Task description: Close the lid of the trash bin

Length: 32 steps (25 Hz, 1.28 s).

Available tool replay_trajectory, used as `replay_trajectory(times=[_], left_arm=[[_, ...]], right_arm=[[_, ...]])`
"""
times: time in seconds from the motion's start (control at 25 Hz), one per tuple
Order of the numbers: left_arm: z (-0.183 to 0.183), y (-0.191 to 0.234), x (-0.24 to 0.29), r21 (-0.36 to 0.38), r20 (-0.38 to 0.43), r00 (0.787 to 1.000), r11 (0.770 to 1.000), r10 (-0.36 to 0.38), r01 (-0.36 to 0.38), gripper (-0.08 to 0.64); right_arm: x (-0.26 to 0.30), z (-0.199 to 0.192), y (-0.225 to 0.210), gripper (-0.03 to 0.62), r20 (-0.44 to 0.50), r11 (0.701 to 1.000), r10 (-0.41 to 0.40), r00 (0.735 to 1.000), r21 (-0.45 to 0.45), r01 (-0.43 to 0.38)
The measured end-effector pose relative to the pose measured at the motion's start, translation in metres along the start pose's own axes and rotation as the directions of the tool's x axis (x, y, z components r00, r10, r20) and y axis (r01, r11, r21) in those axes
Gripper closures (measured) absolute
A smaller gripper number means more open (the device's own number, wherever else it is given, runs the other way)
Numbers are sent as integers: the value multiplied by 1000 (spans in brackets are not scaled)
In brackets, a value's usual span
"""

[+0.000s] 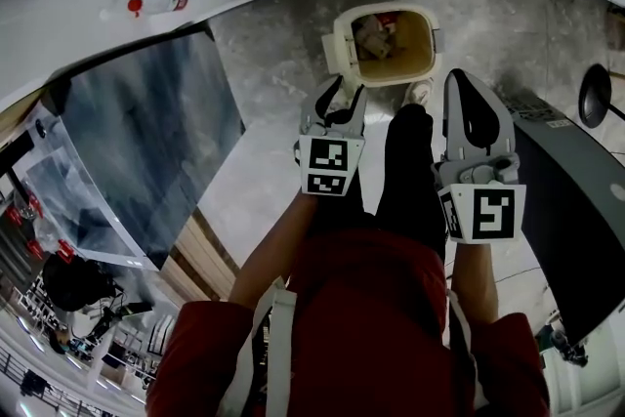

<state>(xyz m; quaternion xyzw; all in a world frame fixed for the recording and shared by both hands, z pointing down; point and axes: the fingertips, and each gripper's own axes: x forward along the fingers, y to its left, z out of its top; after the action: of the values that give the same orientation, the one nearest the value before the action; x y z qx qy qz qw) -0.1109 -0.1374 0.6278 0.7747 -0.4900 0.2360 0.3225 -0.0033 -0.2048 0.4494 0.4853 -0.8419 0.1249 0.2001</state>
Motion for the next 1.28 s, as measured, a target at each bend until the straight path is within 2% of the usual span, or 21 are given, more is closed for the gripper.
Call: replay_trajectory(times=[0.32,0.56,0.8,1.28], left_arm=[[5,-17,11,-25,-7,997,996,82,-82,400],[12,-59,38,-4,-7,997,997,75,-75,400],[15,-82,66,1,-23,996,996,91,-91,400],[2,-123,131,24,-71,995,997,68,-67,400]], right_arm=[[-10,-9,-38,592,14,999,48,999,-2,-48],[-22,-28,-80,592,-4,999,50,999,11,-50],[-27,-51,-117,592,-37,998,64,997,25,-63],[-5,-124,-167,592,-126,994,93,988,67,-85]])
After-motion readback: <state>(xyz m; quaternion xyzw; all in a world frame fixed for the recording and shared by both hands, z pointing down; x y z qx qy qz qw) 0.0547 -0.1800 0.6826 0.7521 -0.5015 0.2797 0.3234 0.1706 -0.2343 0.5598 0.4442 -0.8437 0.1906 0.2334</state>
